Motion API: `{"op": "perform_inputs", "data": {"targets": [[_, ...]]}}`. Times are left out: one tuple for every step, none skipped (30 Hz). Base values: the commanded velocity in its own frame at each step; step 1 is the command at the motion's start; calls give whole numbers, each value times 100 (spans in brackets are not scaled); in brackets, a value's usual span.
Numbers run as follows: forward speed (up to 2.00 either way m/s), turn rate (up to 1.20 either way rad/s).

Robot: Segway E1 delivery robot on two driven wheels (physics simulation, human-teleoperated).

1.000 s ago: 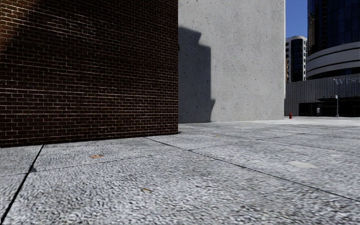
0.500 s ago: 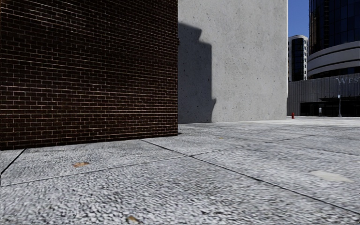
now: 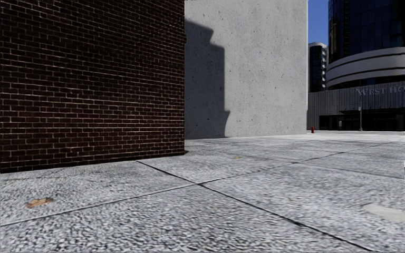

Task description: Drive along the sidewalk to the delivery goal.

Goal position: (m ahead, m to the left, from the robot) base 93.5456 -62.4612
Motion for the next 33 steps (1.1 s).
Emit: {"op": "perform_inputs", "data": {"targets": [[106, -28], [106, -28], [106, -28], [106, -28], [106, -28], [106, -28], [106, -28], [106, -28], [106, -28], [106, -28], [106, -28], [106, -28], [106, -28], [107, -35], [108, -35], [108, -35], [110, -35], [112, -35], [113, -36], [114, -37], [114, -37], [114, -37], [114, -37], [114, -37], [114, -38], [114, -38], [116, -38], [117, -38], [118, -38], [118, -38], [122, -38], [124, -38], [126, -38]]}}
